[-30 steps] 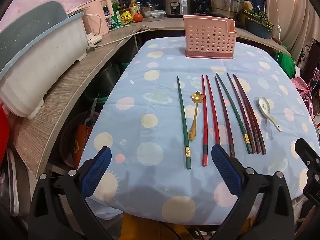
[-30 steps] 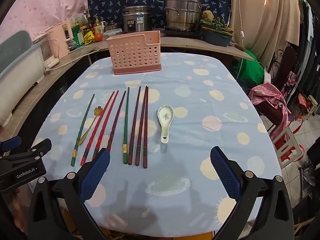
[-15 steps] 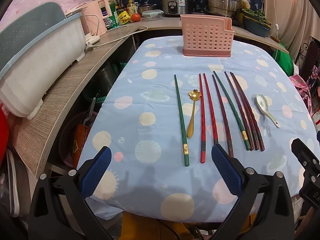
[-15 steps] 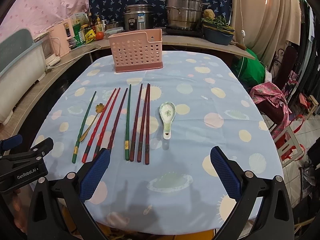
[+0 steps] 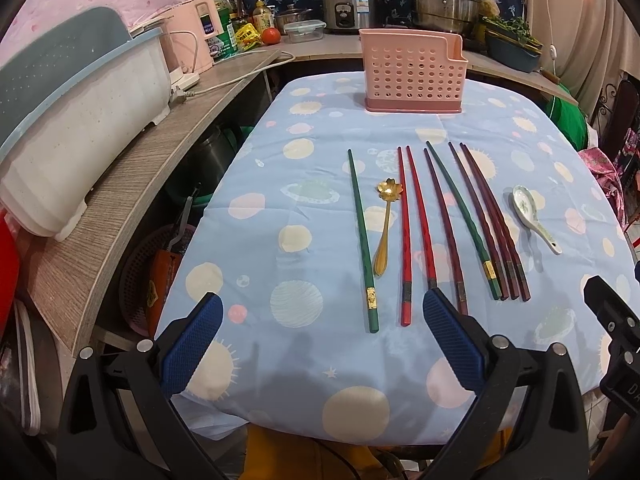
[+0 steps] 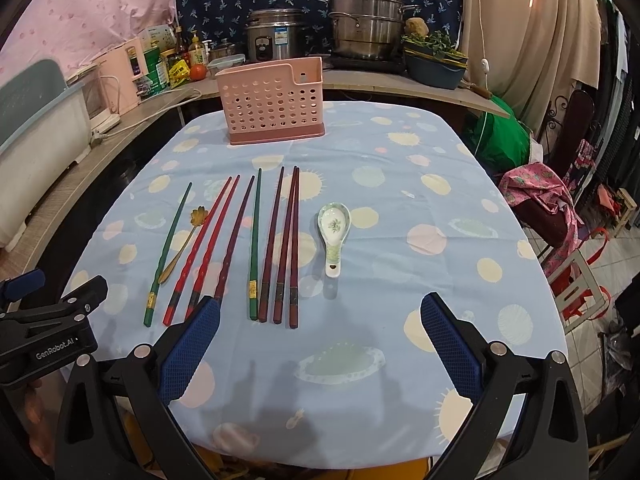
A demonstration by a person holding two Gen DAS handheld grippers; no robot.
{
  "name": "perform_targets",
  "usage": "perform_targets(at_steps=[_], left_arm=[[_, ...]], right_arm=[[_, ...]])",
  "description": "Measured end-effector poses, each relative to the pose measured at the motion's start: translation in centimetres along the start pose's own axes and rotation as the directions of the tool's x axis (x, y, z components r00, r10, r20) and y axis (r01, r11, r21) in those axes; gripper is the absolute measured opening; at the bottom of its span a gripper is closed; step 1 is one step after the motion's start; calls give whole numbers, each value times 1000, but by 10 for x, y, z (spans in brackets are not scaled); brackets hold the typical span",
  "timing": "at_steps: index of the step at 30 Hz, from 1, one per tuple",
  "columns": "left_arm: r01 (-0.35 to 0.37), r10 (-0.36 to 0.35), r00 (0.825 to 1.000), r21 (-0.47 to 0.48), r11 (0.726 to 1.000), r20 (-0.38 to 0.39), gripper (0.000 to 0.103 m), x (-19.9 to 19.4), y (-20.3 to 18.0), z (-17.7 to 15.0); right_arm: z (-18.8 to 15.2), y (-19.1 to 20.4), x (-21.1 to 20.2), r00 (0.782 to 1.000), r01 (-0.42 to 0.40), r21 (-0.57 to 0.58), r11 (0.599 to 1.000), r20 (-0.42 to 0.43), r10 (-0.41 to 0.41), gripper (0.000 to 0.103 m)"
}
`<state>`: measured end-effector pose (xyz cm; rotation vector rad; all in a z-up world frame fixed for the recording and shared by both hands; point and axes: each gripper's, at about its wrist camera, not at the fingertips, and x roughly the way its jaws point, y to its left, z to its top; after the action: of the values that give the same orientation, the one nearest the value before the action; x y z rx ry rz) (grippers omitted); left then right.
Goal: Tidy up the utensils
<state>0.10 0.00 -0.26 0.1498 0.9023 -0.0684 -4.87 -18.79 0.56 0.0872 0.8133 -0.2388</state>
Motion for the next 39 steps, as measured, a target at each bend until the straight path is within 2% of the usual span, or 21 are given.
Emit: perform_targets(at_steps=[39], left_arm=[[2,-2,1000,5,1000,-4,96,0,-2,-4]], right_arm=[[-2,1,-3,1000,3,1,1000,5,-3,96]])
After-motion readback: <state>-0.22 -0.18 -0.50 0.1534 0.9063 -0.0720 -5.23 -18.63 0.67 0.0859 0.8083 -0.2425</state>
